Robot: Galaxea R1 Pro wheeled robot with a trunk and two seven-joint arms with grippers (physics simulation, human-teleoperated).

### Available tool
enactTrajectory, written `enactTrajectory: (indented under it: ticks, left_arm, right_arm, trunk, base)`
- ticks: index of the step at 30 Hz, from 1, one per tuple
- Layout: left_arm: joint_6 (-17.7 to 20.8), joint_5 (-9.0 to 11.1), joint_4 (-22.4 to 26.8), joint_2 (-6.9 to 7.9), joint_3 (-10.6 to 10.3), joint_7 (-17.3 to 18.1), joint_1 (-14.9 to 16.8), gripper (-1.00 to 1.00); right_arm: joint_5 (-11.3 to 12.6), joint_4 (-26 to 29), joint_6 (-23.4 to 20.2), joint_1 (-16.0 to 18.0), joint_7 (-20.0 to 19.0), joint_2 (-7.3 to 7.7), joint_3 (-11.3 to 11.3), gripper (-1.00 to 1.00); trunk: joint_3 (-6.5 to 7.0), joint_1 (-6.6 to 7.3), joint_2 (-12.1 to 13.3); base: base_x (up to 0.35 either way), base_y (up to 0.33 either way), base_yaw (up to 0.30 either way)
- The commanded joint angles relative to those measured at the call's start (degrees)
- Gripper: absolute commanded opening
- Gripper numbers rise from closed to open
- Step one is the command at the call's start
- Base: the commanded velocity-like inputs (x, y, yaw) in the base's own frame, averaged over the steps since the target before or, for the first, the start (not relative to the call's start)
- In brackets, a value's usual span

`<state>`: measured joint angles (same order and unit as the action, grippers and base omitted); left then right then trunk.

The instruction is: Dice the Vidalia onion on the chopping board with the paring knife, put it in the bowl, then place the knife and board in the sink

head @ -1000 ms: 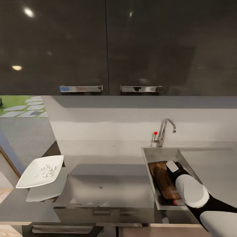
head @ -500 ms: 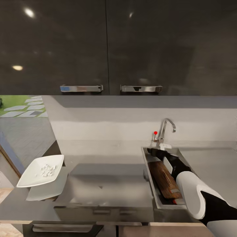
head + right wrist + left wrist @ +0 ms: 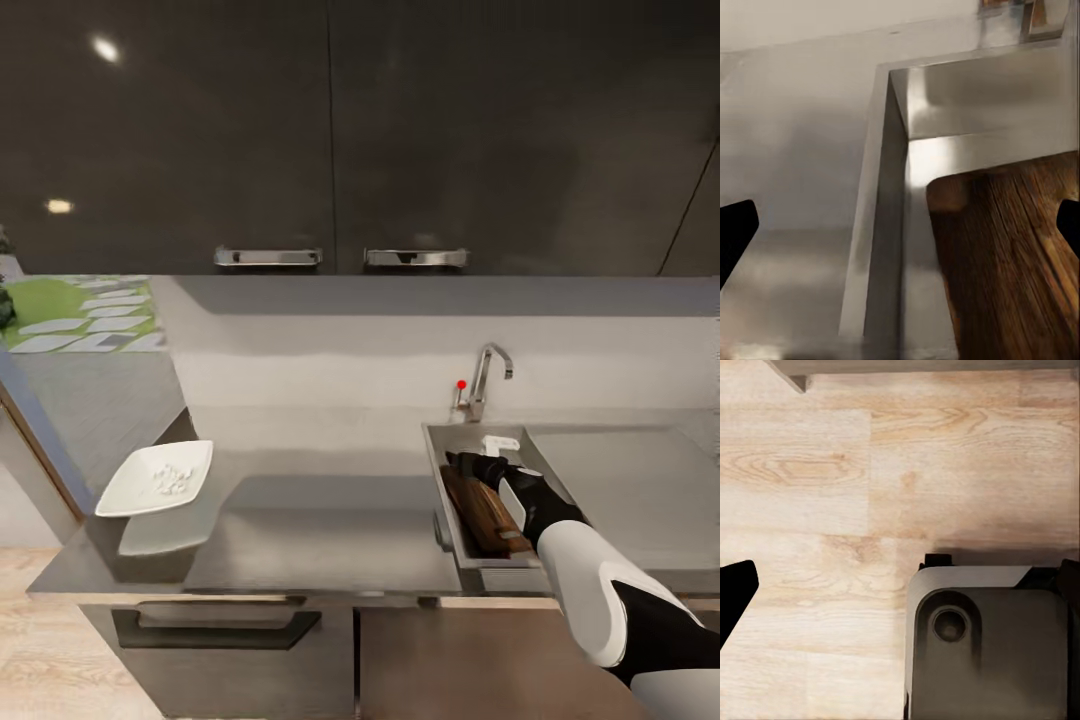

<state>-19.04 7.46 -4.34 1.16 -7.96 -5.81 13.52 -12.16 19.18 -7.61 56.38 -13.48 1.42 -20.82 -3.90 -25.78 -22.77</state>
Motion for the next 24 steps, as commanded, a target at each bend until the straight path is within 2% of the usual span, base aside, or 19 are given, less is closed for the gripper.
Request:
enactTrajectory:
  ticks: [1,6,12,24]
  left_arm:
    - [-0.38,0.54,-0.23,-0.02,-0.50,0.01,0.11,1.00]
    - [-0.38,0.54,-0.23,-0.02,-0.52,0.01,0.11,1.00]
    - [-0.30,0.56,-0.23,-0.02,-0.51,0.01,0.11,1.00]
    - [-0.24,0.54,-0.23,-0.02,-0.53,0.01,0.11,1.00]
  right_arm:
    - [-0.58,0.09,-0.30,0.05,-0.40,-0.03,-0.52,1.00]
    - [-0.63,-0.09,-0.30,0.05,-0.40,-0.01,-0.48,1.00]
    - [-2.45,-0.41,1.76,0.05,-0.40,-0.09,-0.46,1.00]
    - [-2.60,-0.61,2.09,0.05,-0.33,-0.10,-0.46,1.00]
  trunk:
    - [-0.13,0.00,-0.14]
    - [-0.13,0.00,-0.14]
    - [-0.13,0.00,-0.14]
    - [-0.13,0.00,-0.14]
  base:
    - [-0.336,0.000,0.000]
    - [-0.336,0.000,0.000]
    - [-0.336,0.000,0.000]
    - [-0.336,0.071,0.000]
